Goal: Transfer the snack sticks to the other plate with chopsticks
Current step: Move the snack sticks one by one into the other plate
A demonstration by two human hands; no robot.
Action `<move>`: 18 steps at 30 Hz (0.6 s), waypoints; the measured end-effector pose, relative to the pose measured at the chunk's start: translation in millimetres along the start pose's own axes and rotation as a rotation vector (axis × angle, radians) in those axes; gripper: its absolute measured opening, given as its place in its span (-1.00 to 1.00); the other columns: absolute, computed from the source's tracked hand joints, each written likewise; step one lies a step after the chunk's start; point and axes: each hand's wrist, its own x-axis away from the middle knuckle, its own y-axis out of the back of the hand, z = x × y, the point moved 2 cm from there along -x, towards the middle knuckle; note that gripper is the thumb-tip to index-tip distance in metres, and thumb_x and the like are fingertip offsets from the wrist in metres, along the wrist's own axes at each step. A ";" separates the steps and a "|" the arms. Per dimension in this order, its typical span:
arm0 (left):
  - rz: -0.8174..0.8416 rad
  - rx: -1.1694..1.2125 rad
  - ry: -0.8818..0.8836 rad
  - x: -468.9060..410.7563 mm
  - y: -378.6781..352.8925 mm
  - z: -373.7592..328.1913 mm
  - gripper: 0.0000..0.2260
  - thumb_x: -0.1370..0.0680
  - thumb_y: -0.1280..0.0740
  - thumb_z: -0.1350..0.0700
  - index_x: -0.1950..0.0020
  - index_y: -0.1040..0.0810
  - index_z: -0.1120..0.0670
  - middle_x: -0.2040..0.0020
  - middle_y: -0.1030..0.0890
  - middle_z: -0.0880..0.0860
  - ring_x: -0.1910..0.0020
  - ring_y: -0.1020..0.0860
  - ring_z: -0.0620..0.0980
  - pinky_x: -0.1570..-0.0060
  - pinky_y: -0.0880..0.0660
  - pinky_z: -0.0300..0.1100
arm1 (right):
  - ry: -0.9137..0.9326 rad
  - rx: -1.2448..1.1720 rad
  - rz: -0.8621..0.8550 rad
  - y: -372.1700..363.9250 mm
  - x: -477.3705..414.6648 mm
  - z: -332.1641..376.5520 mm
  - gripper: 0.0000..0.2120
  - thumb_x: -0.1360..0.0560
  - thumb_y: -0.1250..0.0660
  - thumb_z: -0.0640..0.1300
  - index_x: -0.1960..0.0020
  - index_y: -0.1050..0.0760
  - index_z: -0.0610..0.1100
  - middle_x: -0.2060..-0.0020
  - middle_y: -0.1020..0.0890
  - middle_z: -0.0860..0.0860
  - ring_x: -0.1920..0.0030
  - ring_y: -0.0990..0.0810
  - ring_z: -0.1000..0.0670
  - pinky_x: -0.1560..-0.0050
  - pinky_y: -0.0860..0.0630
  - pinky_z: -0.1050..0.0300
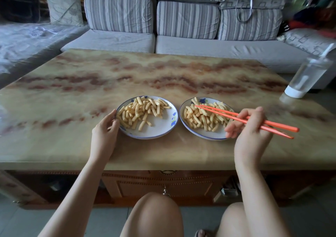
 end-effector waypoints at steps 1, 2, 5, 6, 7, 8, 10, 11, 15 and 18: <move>0.002 0.000 0.000 0.2 0.0 -0.4 -0.65 -0.58 -0.24 0.17 -0.37 -0.48 0.06 -0.26 -0.55 -0.02 -0.11 -0.42 -0.28 -0.04 -0.27 -0.45 | 0.003 0.002 -0.012 1.2 -1.4 -0.6 -0.60 -0.67 0.00 -0.10 0.30 -0.34 -0.15 0.64 -0.45 -0.04 0.63 -0.40 -0.01 0.57 -0.30 0.31; 0.002 -0.001 -0.003 0.4 0.0 -0.9 -0.65 -0.58 -0.24 0.18 -0.37 -0.48 0.07 -0.26 -0.55 -0.02 -0.11 -0.42 -0.28 -0.04 -0.27 -0.45 | 0.007 0.006 -0.019 2.2 -2.3 -1.2 -0.60 -0.67 0.00 -0.09 0.30 -0.34 -0.15 0.63 -0.45 -0.05 0.63 -0.40 -0.01 0.57 -0.30 0.30; 0.002 -0.007 -0.009 0.5 0.0 -1.4 -0.66 -0.58 -0.24 0.18 -0.36 -0.48 0.07 -0.26 -0.55 -0.01 -0.11 -0.42 -0.28 -0.01 -0.26 -0.50 | 0.022 0.045 -0.017 3.0 -2.8 -3.7 -0.61 -0.67 -0.01 -0.09 0.29 -0.35 -0.15 0.62 -0.46 -0.07 0.63 -0.40 0.00 0.56 -0.31 0.29; 0.002 -0.007 -0.010 0.5 -0.1 -1.4 -0.66 -0.58 -0.24 0.18 -0.36 -0.48 0.07 -0.26 -0.55 -0.01 -0.11 -0.42 -0.28 -0.02 -0.27 -0.48 | 0.027 0.057 -0.014 3.2 -2.4 -4.4 -0.61 -0.67 -0.01 -0.09 0.29 -0.35 -0.15 0.62 -0.47 -0.06 0.63 -0.40 0.00 0.56 -0.32 0.29; 0.003 -0.007 -0.009 0.4 -0.1 -1.1 -0.66 -0.58 -0.24 0.18 -0.36 -0.48 0.07 -0.25 -0.55 -0.01 -0.11 -0.42 -0.27 -0.02 -0.27 -0.47 | 0.030 0.066 -0.011 3.5 -2.1 -5.1 -0.61 -0.67 -0.01 -0.09 0.29 -0.35 -0.15 0.62 -0.47 -0.07 0.63 -0.40 0.00 0.56 -0.33 0.28; 0.004 -0.008 -0.006 0.3 -0.1 -1.0 -0.66 -0.58 -0.24 0.18 -0.36 -0.48 0.06 -0.25 -0.56 -0.01 -0.11 -0.42 -0.27 0.00 -0.27 -0.49 | 0.032 0.073 -0.008 3.8 -1.8 -5.7 -0.61 -0.67 -0.01 -0.08 0.29 -0.36 -0.16 0.62 -0.48 -0.07 0.63 -0.41 0.00 0.55 -0.34 0.28; 0.004 -0.012 -0.004 0.1 0.0 -0.8 -0.66 -0.58 -0.24 0.17 -0.36 -0.48 0.06 -0.25 -0.56 -0.01 -0.11 -0.42 -0.28 0.03 -0.26 -0.54 | 0.036 0.086 -0.009 4.9 -1.4 -6.0 -0.60 -0.67 -0.01 -0.07 0.29 -0.36 -0.15 0.61 -0.48 -0.09 0.62 -0.42 0.00 0.56 -0.35 0.27; 0.004 -0.014 -0.005 0.0 -0.1 -0.8 -0.66 -0.58 -0.24 0.17 -0.36 -0.48 0.07 -0.26 -0.55 -0.01 -0.11 -0.42 -0.28 0.02 -0.25 -0.53 | 0.038 0.093 -0.012 5.6 -1.3 -6.0 -0.60 -0.67 -0.01 -0.07 0.29 -0.37 -0.15 0.60 -0.48 -0.12 0.62 -0.42 -0.01 0.56 -0.34 0.28; 0.006 -0.018 -0.004 -0.2 -0.3 -1.3 -0.66 -0.58 -0.24 0.17 -0.37 -0.48 0.08 -0.24 -0.56 0.00 -0.10 -0.41 -0.28 0.03 -0.24 -0.54 | 0.040 0.123 -0.022 9.4 -2.4 -5.6 -0.60 -0.66 -0.03 -0.09 0.31 -0.37 -0.18 0.59 -0.48 -0.17 0.64 -0.41 -0.04 0.57 -0.32 0.26; 0.005 -0.010 -0.001 -0.1 -0.4 -0.9 -0.66 -0.58 -0.24 0.17 -0.37 -0.48 0.07 -0.24 -0.57 0.01 -0.09 -0.42 -0.28 0.02 -0.26 -0.51 | 0.047 0.118 -0.025 12.3 -3.1 -5.2 -0.59 -0.65 -0.04 -0.06 0.29 -0.38 -0.21 0.60 -0.47 -0.15 0.63 -0.41 -0.08 0.57 -0.32 0.23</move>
